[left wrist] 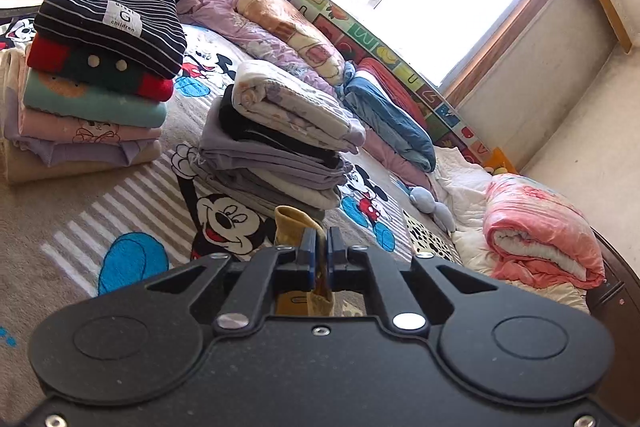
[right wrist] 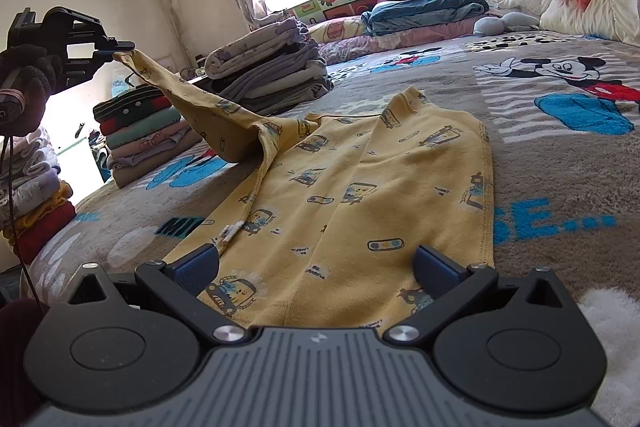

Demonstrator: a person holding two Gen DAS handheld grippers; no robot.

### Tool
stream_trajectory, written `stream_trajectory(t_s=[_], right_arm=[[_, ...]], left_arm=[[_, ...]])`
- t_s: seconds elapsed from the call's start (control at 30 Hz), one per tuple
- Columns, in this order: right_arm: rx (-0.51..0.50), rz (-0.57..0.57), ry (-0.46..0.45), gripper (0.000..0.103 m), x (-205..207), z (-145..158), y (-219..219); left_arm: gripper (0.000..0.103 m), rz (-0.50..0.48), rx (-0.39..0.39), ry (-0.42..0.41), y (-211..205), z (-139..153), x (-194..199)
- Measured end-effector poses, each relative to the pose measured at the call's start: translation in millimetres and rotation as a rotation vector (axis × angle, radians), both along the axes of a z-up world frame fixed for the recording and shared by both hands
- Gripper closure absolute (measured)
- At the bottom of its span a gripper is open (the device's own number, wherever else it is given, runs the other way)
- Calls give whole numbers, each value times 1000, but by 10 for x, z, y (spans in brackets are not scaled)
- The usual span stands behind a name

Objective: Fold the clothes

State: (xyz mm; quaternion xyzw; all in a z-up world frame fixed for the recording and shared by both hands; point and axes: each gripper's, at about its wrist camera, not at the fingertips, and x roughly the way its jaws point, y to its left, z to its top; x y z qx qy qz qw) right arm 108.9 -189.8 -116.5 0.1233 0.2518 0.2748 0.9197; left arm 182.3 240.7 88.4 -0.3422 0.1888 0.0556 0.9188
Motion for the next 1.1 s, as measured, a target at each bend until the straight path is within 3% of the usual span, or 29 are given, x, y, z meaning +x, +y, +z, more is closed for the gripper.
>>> stream_trajectory(t_s=[0.4, 0.7, 0.87, 0.97, 1.03, 1.1], right_arm=[[-4, 8, -3, 0, 17, -8, 0], [-63, 13, -24, 0, -10, -13, 71], [-87, 14, -36, 0, -14, -15, 97], [-102, 14, -45, 0, -17, -21, 118], [-108, 15, -49, 0, -16, -25, 123], [-115, 15, -53, 0, -20, -29, 133]], left_arm=[[101, 9, 145, 13, 170, 283, 442], [101, 25, 189, 96, 588, -241, 348], [101, 36, 129, 83, 834, -459, 104], [100, 118, 151, 207, 936, -775, 40], [99, 186, 232, 330, 932, -955, 35], [98, 207, 296, 374, 849, -1042, -59]])
